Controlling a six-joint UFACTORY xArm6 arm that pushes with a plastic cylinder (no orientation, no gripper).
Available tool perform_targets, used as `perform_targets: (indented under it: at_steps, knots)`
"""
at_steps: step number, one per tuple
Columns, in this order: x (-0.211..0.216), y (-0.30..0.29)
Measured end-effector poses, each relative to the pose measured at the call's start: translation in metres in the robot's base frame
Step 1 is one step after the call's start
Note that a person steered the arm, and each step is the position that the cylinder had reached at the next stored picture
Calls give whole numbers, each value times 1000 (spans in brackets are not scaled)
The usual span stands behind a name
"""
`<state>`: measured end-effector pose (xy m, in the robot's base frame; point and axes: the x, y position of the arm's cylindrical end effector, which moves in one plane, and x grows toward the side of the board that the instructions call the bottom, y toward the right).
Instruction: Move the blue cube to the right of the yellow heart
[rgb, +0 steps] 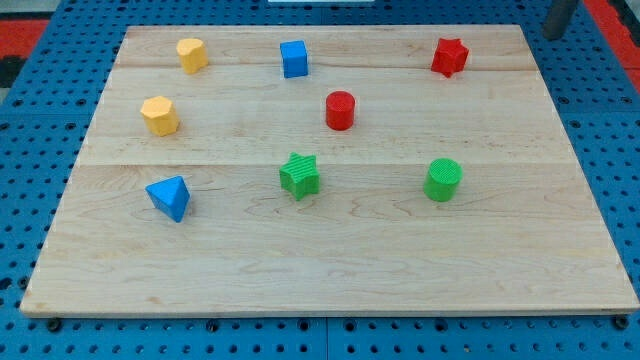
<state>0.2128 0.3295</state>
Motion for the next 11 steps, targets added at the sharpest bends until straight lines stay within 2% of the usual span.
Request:
perform_targets:
  at_steps: [2,6,8,10,11]
  knots:
    - [5,-12]
    - [7,-266]
    - [7,-285]
    - [53,-287]
    - [52,-293]
